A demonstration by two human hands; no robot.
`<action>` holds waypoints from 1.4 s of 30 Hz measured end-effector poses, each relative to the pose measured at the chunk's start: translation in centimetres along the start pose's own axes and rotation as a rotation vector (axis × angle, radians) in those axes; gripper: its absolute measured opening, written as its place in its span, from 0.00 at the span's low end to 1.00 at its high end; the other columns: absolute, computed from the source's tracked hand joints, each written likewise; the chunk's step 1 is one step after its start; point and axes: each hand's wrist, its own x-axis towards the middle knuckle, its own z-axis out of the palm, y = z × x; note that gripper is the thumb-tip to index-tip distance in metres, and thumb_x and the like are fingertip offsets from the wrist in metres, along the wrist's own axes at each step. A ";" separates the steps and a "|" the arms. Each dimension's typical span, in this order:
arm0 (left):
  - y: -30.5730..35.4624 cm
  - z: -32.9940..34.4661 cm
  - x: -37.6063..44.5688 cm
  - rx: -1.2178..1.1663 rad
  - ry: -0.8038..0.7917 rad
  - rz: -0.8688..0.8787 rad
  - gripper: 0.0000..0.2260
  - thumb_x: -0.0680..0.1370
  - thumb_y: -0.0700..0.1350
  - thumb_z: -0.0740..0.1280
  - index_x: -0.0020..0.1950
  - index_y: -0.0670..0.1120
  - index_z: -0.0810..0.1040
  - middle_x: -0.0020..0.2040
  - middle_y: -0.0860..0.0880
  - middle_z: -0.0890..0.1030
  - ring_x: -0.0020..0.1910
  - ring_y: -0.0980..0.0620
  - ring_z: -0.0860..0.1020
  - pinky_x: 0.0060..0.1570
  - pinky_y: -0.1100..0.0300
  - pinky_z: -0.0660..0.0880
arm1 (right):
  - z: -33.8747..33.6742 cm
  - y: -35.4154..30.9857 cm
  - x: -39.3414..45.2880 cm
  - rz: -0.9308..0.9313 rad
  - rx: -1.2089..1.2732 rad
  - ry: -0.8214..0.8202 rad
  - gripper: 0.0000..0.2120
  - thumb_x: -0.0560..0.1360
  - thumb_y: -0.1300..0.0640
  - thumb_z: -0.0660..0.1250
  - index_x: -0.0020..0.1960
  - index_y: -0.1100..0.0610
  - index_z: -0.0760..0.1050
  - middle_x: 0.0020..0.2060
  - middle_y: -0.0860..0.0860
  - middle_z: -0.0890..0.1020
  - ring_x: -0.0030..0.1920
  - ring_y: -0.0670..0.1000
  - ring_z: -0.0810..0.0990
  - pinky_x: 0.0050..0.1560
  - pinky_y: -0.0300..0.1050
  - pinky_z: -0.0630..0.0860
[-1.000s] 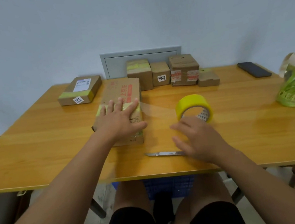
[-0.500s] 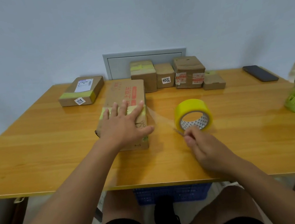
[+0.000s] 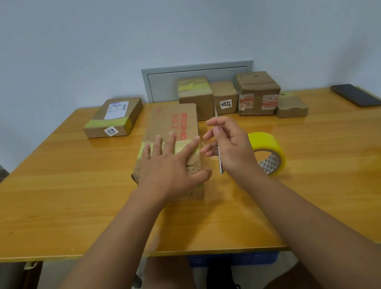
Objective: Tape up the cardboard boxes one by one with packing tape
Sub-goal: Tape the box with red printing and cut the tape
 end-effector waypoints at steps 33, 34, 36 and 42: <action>-0.1 0.1 1.0 -0.006 0.083 0.137 0.41 0.72 0.70 0.46 0.81 0.54 0.40 0.80 0.56 0.40 0.78 0.58 0.39 0.76 0.56 0.39 | -3.4 4.8 -0.7 -0.243 -0.117 -0.047 0.11 0.81 0.52 0.59 0.61 0.49 0.75 0.47 0.44 0.82 0.52 0.41 0.79 0.53 0.30 0.71; -0.1 0.2 0.9 -0.006 0.087 0.135 0.41 0.72 0.70 0.45 0.81 0.54 0.40 0.80 0.56 0.40 0.78 0.59 0.39 0.76 0.56 0.39 | -3.5 4.7 -0.6 -0.254 -0.097 -0.057 0.11 0.81 0.51 0.59 0.60 0.51 0.76 0.46 0.44 0.82 0.51 0.42 0.80 0.53 0.31 0.71; -0.2 0.3 0.9 -0.002 0.099 0.133 0.42 0.71 0.71 0.43 0.81 0.54 0.40 0.80 0.56 0.40 0.78 0.59 0.40 0.76 0.56 0.39 | -3.7 4.5 -0.6 -0.283 -0.084 -0.073 0.14 0.80 0.50 0.58 0.58 0.55 0.78 0.43 0.44 0.82 0.50 0.45 0.80 0.52 0.34 0.72; -0.1 0.3 1.0 -0.020 0.111 0.133 0.43 0.69 0.72 0.40 0.80 0.54 0.40 0.80 0.56 0.41 0.78 0.60 0.40 0.75 0.58 0.38 | -4.1 4.1 -0.6 -0.265 -0.045 -0.100 0.11 0.78 0.50 0.59 0.54 0.46 0.79 0.42 0.44 0.85 0.55 0.48 0.81 0.60 0.52 0.74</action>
